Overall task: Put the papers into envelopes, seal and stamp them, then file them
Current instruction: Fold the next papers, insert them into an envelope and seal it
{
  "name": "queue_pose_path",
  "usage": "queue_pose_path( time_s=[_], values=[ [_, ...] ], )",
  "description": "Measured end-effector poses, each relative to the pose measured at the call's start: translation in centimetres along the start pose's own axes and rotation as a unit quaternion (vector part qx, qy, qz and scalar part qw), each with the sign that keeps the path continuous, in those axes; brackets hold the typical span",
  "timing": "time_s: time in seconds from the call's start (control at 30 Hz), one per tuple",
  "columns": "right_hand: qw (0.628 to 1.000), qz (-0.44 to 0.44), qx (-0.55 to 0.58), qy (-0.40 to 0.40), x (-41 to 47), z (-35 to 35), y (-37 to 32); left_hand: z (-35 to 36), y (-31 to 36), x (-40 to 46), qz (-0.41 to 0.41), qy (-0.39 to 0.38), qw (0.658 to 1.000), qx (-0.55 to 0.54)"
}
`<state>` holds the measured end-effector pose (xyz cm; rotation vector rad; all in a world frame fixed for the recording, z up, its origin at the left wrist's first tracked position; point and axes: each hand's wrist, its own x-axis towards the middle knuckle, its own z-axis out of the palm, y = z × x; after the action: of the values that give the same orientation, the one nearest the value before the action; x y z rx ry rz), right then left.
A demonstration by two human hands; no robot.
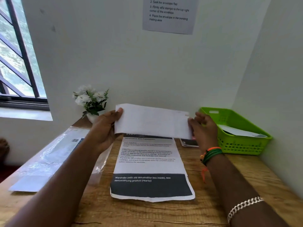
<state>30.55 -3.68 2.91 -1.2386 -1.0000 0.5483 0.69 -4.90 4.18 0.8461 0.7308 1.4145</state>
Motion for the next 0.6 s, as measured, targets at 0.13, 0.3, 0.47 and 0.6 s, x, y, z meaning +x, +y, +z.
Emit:
queue_pose_path(
  time_s=[0.13, 0.3, 0.47, 0.6],
  values=[
    [0.986, 0.131, 0.030, -0.095, 0.1, -0.4, 1.3, -1.7, 0.2, 0.6, -0.056, 0.060, 0.994, 0.074],
    [0.978, 0.058, -0.156, -0.127, -1.3, 0.7, 2.2, -4.4, 0.3, 1.1, -0.048, 0.173, 0.882, 0.435],
    [0.933, -0.063, -0.313, -0.167, -2.1, 1.6, 2.9, -6.0, -0.6, 1.8, -0.011, 0.163, 0.769, 0.618],
    [0.920, -0.074, -0.338, -0.183, -2.0, 2.0, 3.3, -6.6, -1.0, 2.2, -0.020, 0.184, 0.743, 0.643]
  ],
)
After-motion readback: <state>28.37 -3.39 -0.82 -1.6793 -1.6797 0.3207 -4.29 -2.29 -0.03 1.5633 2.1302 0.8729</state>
